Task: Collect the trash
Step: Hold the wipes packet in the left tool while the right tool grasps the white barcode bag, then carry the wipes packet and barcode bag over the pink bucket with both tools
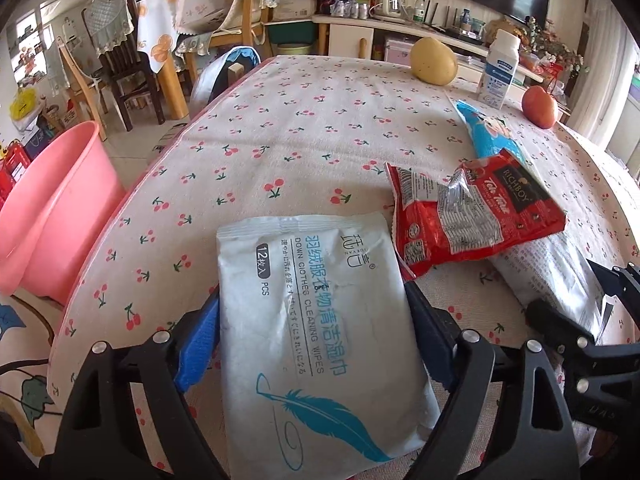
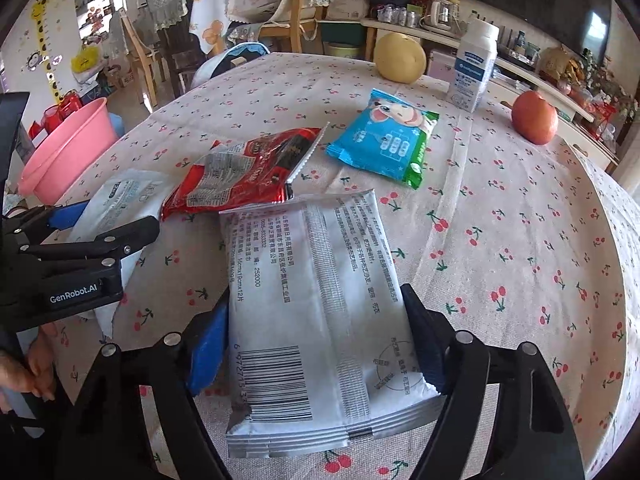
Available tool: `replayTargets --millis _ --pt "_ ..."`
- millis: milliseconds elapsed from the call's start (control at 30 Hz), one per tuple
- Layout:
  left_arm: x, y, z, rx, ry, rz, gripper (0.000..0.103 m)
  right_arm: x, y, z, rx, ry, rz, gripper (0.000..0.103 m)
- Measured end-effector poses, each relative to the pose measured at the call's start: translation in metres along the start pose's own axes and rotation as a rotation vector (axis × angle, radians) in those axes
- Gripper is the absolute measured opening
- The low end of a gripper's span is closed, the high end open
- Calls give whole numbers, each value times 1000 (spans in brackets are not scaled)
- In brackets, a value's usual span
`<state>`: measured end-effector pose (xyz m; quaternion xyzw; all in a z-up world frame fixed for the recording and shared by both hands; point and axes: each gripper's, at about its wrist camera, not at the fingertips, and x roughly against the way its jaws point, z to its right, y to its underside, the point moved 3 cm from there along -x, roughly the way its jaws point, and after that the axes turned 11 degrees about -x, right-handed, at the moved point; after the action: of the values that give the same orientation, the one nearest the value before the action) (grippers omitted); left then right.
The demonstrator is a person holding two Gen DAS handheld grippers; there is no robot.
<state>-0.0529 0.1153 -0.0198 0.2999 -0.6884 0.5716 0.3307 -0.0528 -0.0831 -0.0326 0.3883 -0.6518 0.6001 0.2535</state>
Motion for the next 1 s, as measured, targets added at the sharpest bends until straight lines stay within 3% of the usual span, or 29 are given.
replayTargets --millis 400,567,1000 --pt "2 -4 -5 26 103 50 73 36 -14 51 -282 -35 134 78" --pt "6 -6 -12 57 142 74 72 49 -18 47 -315 -93 175 78" --pt "29 -23 -66 208 198 209 72 50 -29 -1 -314 -200 160 78"
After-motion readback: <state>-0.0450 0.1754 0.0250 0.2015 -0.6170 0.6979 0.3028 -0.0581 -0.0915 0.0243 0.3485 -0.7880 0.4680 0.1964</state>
